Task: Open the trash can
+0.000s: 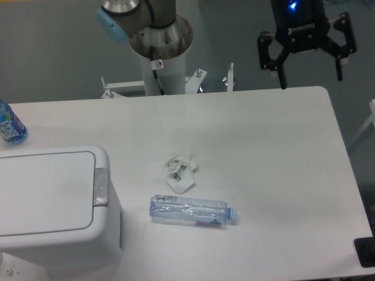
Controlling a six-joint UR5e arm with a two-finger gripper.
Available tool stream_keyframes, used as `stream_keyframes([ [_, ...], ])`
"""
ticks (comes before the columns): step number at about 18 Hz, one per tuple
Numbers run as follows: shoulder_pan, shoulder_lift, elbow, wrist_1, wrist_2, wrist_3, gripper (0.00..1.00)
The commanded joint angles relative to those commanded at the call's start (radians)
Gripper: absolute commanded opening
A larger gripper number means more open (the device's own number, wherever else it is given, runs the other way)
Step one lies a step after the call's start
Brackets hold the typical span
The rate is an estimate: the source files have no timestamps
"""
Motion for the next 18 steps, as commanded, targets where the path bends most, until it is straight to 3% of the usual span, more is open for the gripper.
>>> stream_keyframes([
  [5, -0.003, -0.005, 0.015, 0.000, -0.012, -0.047, 1.00],
  [8, -0.018, -0.023, 0.028, 0.000, -0.043, -0.168, 1.00],
  [12, -0.093, -0.047, 0.034, 0.000, -0.068, -0.388, 1.00],
  [18, -0.245, -0.104, 0.037, 0.000, -0.074, -0.575, 1.00],
])
